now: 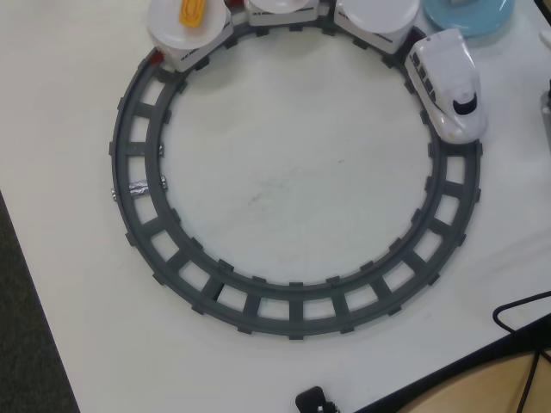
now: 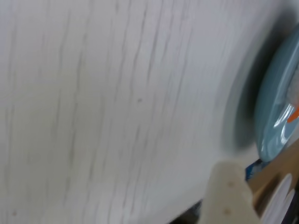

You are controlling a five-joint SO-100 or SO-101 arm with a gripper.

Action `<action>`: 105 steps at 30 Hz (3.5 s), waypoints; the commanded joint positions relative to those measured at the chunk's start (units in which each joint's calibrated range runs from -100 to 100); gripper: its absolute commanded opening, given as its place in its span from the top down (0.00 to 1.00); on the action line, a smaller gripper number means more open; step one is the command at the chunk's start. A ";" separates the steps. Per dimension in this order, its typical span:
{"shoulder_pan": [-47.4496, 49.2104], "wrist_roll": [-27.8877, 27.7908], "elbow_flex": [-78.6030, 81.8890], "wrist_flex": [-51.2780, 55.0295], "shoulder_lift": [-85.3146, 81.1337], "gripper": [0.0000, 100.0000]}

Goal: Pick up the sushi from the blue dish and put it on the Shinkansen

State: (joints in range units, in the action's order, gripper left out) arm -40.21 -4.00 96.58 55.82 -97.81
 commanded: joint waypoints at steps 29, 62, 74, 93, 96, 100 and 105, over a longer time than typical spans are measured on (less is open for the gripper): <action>-0.10 14.91 -96.67 15.86 93.34 0.59; -0.19 10.82 -146.94 30.92 144.28 0.59; 0.25 9.87 -146.94 28.95 149.46 0.76; -2.13 10.61 -146.94 31.00 148.54 0.85; -2.39 10.76 -146.94 31.60 148.54 0.73; -2.92 14.07 -146.94 32.46 148.54 0.65; -1.42 16.95 -147.12 35.02 146.95 0.64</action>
State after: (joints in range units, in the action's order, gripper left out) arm -42.02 11.79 -49.75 88.89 51.83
